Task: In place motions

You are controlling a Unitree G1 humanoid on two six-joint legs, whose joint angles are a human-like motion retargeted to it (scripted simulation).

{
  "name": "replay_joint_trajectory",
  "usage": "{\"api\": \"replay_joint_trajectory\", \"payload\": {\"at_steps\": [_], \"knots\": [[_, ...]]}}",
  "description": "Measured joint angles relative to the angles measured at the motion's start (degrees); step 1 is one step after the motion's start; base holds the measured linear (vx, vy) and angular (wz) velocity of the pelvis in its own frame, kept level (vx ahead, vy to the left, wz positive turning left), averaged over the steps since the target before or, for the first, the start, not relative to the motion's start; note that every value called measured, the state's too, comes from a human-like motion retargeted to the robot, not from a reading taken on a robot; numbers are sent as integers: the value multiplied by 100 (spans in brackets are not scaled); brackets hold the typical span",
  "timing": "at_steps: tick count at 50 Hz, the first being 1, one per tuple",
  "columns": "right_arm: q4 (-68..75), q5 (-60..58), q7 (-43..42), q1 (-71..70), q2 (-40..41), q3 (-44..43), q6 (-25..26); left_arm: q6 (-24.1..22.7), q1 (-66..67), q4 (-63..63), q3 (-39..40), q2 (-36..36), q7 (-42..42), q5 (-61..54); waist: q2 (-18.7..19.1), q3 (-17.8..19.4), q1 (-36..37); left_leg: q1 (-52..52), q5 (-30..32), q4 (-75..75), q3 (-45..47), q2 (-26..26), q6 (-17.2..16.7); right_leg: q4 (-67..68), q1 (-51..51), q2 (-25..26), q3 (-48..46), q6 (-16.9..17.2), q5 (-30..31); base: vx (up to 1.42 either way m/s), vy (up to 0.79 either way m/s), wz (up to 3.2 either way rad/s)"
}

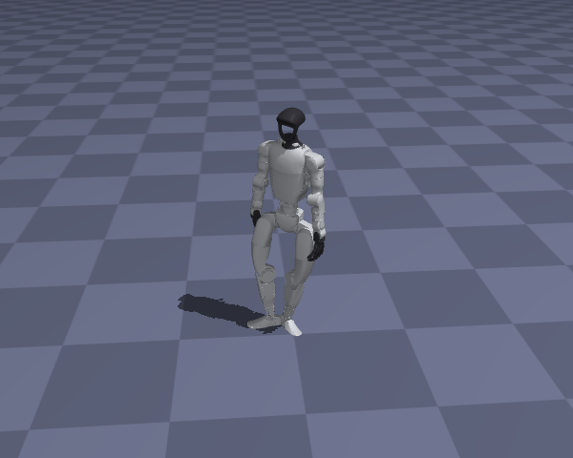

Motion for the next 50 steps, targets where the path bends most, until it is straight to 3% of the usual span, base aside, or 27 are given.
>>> {"api": "replay_joint_trajectory", "payload": {"at_steps": [2, 4, 11, 20, 26, 30, 38, 40, 43, 45, 50], "knots": [[10, 196, 15, 33, -30, -122, -12, 20, -34, 76, 27, 46, 29, -11, -92, 42, -106, 118, -75, 28, 155, -108, -41, -207, 1, -34, 190, 49, 658, -1, 3, -122], [-9, 324, -15, 106, -45, -237, -33, 39, -71, 156, -8, 97, 45, -2, -111, 82, -260, 225, -129, 60, 243, -144, -76, -387, 31, 48, 400, -12, 808, 2, 3, -85], [63, 570, -214, 452, -65, -569, -48, 59, -308, 128, -140, 27, 112, 107, 10, 222, -727, 447, -162, 215, 399, -25, -145, -555, 193, 205, 605, 24, 851, 0, 5, -29], [377, 509, -198, 724, 84, -602, 136, -71, -467, -290, -262, -270, 22, -51, 38, 229, -715, 572, -133, 248, 545, 42, -224, -523, 222, 289, 824, 1, 728, 0, 1, -7], [101, 563, -130, 753, 187, -662, 71, -79, -460, -189, -417, -361, -31, -40, 224, 248, -1485, 381, -25, 312, -166, 226, -154, -677, 279, 351, 159, -34, 744, 0, 2, 101], [-97, 346, -35, 614, 186, -512, 15, -64, -417, -78, -319, -300, -39, 72, 156, 160, -1000, 471, 50, 330, 427, 253, -261, -509, 144, 340, 854, -13, 615, -2, 3, -102], [-461, -57, 83, 486, 286, -391, -130, -36, -102, 141, 163, -87, 57, 52, -22, 80, -1108, 612, 273, 669, 370, 447, -315, -505, 176, 384, 1095, -98, 432, 1, 0, -5], [-517, -31, 155, 481, 325, -374, -168, -31, 34, 140, 334, -7, 59, 40, -142, 70, -1309, 623, 429, 963, 187, 543, -222, -570, 256, 323, 982, -100, 416, 7, -1, 50], [-525, -9, 233, 447, 344, -315, -217, -20, 256, 111, 587, 107, 98, 17, -428, -26, -1521, 409, 259, 1864, -360, 697, 392, -677, 370, 83, 831, -84, 424, 9, -1, 18], [-471, -68, 245, 417, 315, -251, -221, -13, 397, 110, 710, 147, 115, -36, -617, -166, -1156, 259, -42, 2401, -599, 694, 731, -645, 317, -22, 1217, -79, 384, 9, 4, -170], [-331, -129, 140, 240, 204, -215, -112, 12, 444, 191, 939, 33, 144, -250, -773, -58, -404, -707, -365, 3231, -2733, 157, 838, -658, 244, -17, 2052, -153, 489, -3, 14, -177]]}}
